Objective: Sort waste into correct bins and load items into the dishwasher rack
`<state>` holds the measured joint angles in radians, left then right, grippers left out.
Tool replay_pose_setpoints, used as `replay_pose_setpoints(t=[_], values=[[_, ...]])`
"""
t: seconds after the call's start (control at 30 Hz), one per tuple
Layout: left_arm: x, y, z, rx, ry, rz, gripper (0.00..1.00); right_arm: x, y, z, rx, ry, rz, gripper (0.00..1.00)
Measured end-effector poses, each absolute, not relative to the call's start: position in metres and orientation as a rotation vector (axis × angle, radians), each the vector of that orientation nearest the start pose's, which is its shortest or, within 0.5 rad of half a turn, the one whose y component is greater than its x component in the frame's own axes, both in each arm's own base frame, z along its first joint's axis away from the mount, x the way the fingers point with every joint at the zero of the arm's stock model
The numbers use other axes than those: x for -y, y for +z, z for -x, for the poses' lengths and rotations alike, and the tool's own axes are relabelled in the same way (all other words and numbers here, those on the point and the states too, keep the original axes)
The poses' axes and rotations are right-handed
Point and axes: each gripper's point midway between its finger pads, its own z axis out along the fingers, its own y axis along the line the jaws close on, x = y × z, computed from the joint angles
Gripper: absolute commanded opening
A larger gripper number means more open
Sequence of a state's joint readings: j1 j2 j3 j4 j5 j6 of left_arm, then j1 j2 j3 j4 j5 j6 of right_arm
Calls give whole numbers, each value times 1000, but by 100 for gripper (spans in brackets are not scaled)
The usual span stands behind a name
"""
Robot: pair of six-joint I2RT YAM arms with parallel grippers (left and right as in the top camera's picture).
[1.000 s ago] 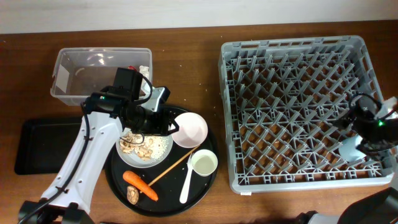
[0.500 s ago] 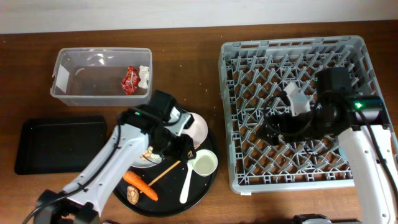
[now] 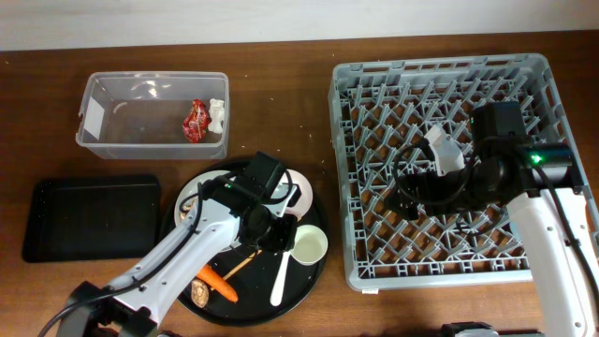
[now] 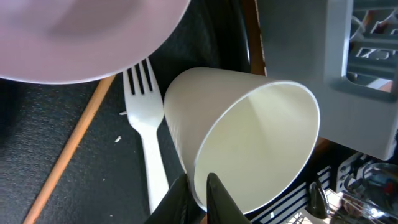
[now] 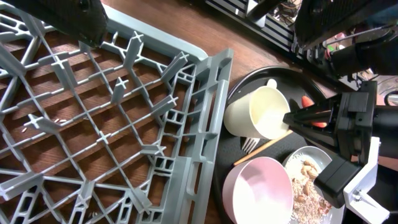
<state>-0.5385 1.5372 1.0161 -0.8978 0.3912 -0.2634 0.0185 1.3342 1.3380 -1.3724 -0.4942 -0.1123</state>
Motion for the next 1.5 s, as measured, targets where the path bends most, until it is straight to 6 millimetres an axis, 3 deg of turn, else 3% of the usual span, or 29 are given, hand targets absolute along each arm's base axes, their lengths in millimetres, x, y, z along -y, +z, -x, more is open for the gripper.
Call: replay_pose_setpoints(t=[0.3, 0.4, 0.83, 0.93, 0.97, 1.0, 1.1, 1.2, 1.3, 1.5], values=[[196, 71, -216, -3075, -575, -393, 15, -86, 210, -245, -2834, 704, 255, 99], [197, 71, -216, -3075, -569, -389, 1, -86, 210, -245, -2835, 704, 255, 98], [195, 76, -220, -3072, -583, -362, 0, -83, 208, -242, -2856, 681, 250, 98], [189, 104, -240, -2997, -662, -283, 0, -83, 208, -244, -2848, 672, 256, 98], [183, 138, -261, -2868, -729, -229, 0, -83, 208, -245, -2838, 668, 275, 98], [184, 154, -268, -2800, -796, -224, 0, -83, 209, -246, -2828, 669, 293, 98], [212, 205, -282, -2543, -1161, -352, 0, -105, 222, -244, -2690, 837, 519, 98], [238, 245, -274, -2325, -1438, -537, 0, -132, 245, -236, -2458, 1045, 771, 98], [249, 274, -260, -2162, -1629, -674, 0, -146, 262, -231, -2265, 1143, 919, 98], [252, 288, -245, -2091, -1763, -743, 0, -162, 290, -225, -1932, 1226, 1095, 98]])
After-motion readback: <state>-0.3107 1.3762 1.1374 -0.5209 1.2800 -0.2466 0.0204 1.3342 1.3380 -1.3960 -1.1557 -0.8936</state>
